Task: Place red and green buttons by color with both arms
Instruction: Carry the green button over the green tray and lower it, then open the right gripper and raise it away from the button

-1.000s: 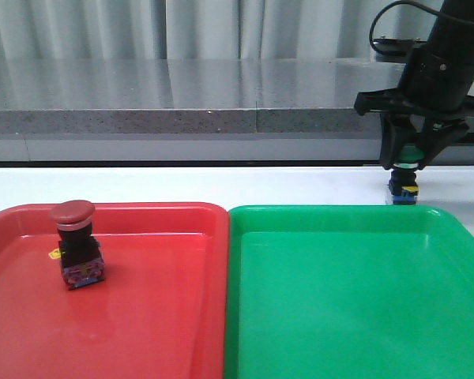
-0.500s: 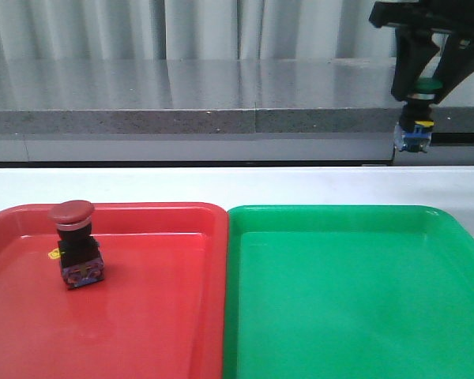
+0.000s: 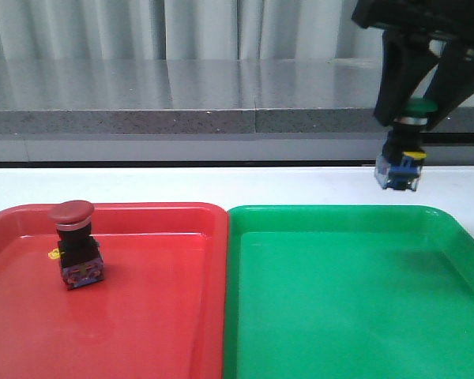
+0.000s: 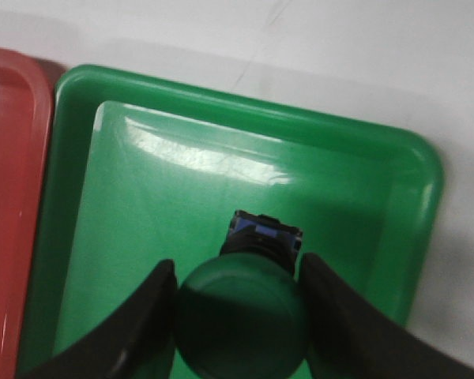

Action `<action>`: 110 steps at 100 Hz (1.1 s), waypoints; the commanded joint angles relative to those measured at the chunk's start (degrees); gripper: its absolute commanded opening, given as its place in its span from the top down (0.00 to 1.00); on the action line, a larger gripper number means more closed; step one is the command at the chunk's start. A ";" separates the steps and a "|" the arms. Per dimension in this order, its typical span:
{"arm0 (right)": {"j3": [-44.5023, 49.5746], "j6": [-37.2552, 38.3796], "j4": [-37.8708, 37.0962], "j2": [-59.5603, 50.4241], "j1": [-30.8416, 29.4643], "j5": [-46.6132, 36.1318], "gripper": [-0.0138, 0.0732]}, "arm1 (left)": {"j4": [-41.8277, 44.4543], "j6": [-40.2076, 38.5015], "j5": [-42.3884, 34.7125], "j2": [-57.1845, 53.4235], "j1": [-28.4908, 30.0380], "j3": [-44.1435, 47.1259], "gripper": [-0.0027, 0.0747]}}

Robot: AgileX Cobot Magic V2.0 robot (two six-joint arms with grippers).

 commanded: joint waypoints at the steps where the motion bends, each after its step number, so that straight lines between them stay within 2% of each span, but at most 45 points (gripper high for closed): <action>1: 1.46 0.34 1.62 -2.75 2.92 -4.41 0.47 | -0.58 -0.01 -4.88 -1.92 0.07 0.71 0.99; 25: 9.75 0.34 1.76 -2.20 9.53 -12.82 0.47 | -0.58 -0.01 -4.88 -1.92 0.07 0.71 0.99; 67: 11.43 0.34 2.05 3.79 9.83 -12.94 0.46 | -0.58 -0.01 -4.88 -1.92 0.07 0.71 0.99; 78: 11.43 0.28 2.03 4.03 9.83 -12.73 0.38 | -0.58 -0.01 -4.88 -1.92 0.07 0.71 0.99; 92: 11.43 0.22 2.03 4.03 9.83 -12.91 0.16 | -0.58 -0.01 -4.88 -1.92 0.07 0.71 0.99; 110: 11.25 0.22 1.98 3.22 9.83 -13.53 0.15 | -0.58 -0.01 -4.88 -1.92 0.07 0.71 0.99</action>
